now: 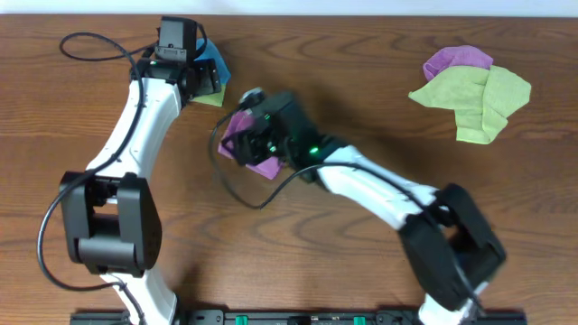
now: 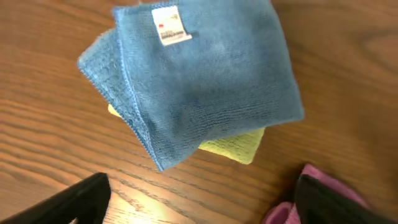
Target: Fold the cloth
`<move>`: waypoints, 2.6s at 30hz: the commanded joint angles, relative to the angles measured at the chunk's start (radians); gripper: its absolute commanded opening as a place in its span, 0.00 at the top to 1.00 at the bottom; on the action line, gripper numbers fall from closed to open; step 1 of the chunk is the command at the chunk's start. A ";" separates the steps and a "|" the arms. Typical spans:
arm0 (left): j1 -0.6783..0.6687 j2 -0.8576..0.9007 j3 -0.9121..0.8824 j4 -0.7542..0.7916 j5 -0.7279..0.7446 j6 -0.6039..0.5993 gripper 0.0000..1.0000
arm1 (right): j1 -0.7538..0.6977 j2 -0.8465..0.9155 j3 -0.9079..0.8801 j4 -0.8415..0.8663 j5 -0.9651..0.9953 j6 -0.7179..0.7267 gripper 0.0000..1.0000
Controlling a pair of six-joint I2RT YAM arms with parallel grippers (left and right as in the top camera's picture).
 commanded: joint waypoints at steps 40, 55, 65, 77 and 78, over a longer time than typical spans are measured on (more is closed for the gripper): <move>0.101 -0.097 -0.077 -0.351 0.636 -0.087 0.05 | -0.617 -1.695 -0.773 -0.772 0.052 0.114 0.01; 0.101 -0.097 -0.346 -0.069 0.737 -0.211 0.05 | -0.617 -1.742 -0.773 -0.785 0.071 0.113 0.01; 0.098 -0.097 -0.505 0.167 0.743 -0.369 0.05 | -0.617 -1.742 -0.773 -0.791 0.071 0.113 0.01; 0.063 -0.096 -0.607 0.395 0.723 -0.497 0.05 | -0.617 -1.742 -0.773 -0.794 0.071 0.113 0.01; 0.055 -0.096 -0.615 0.409 0.706 -0.517 0.05 | -0.617 -1.742 -0.773 -0.793 0.071 0.114 0.01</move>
